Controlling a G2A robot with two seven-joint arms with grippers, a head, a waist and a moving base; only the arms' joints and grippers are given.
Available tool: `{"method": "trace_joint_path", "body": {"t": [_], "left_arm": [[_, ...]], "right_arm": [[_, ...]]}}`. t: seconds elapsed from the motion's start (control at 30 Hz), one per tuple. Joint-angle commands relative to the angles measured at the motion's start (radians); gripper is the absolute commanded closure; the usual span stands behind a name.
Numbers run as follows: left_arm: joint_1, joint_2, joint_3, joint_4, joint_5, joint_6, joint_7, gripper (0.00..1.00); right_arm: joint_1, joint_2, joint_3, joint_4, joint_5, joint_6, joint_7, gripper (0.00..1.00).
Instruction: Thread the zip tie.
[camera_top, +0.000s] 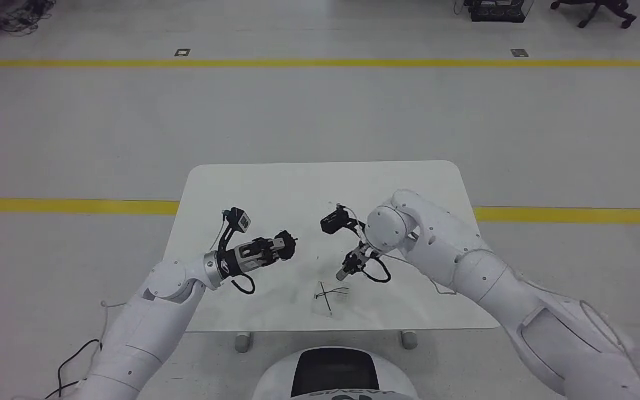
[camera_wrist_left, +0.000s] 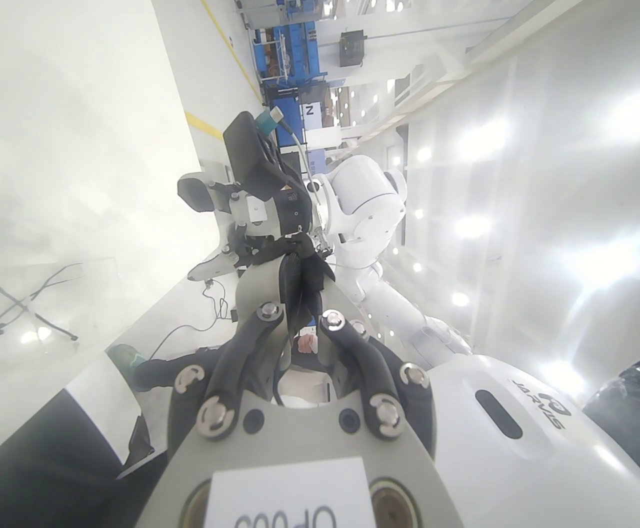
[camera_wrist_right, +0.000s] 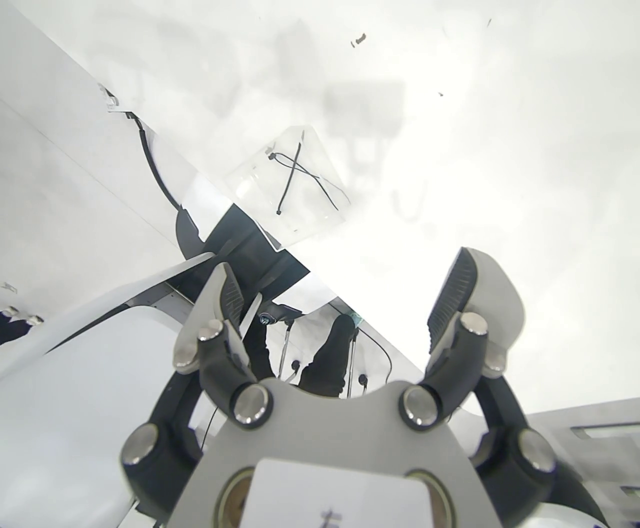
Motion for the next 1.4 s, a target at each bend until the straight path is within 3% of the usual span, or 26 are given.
{"method": "trace_joint_path", "body": {"t": [0.0,0.03,0.13,0.3,0.53,0.6,0.8,1.0,1.1,1.27,1.37], "left_arm": [[0.000,0.000,0.000,0.000,0.000,0.000,0.000,1.00],[0.000,0.000,0.000,0.000,0.000,0.000,0.000,1.00],[0.000,0.000,0.000,0.000,0.000,0.000,0.000,1.00],[0.000,0.000,0.000,0.000,0.000,0.000,0.000,1.00],[0.000,0.000,0.000,0.000,0.000,0.000,0.000,1.00],[-0.018,-0.004,0.020,-0.006,0.002,0.029,0.013,1.00],[-0.026,0.011,-0.037,0.059,-0.020,0.000,-0.046,1.00],[-0.014,0.031,-0.123,0.104,-0.021,0.000,-0.115,1.00],[-0.009,0.036,-0.154,0.119,-0.034,0.000,-0.121,1.00],[-0.003,0.036,-0.164,0.118,-0.062,0.000,-0.156,1.00],[-0.003,0.036,-0.164,0.118,-0.062,0.000,-0.156,1.00]], "right_arm": [[0.000,0.000,0.000,0.000,0.000,0.000,0.000,0.00],[0.000,0.000,0.000,0.000,0.000,0.000,0.000,0.00],[-0.003,-0.006,-0.026,-0.002,-0.040,-0.070,-0.022,0.00],[0.031,-0.038,-0.070,0.038,-0.068,-0.146,-0.033,0.00],[0.064,-0.087,-0.124,0.100,-0.097,-0.190,-0.059,0.00],[0.064,-0.087,-0.124,0.100,-0.097,-0.190,-0.059,0.00],[0.064,-0.087,-0.124,0.100,-0.097,-0.190,-0.059,0.00],[0.064,-0.087,-0.124,0.100,-0.097,-0.190,-0.059,0.00],[0.064,-0.087,-0.124,0.100,-0.097,-0.190,-0.059,0.00],[0.061,-0.087,-0.125,0.099,-0.100,-0.191,-0.065,0.00],[0.050,-0.090,-0.151,0.079,-0.174,-0.219,-0.087,0.00]]}}
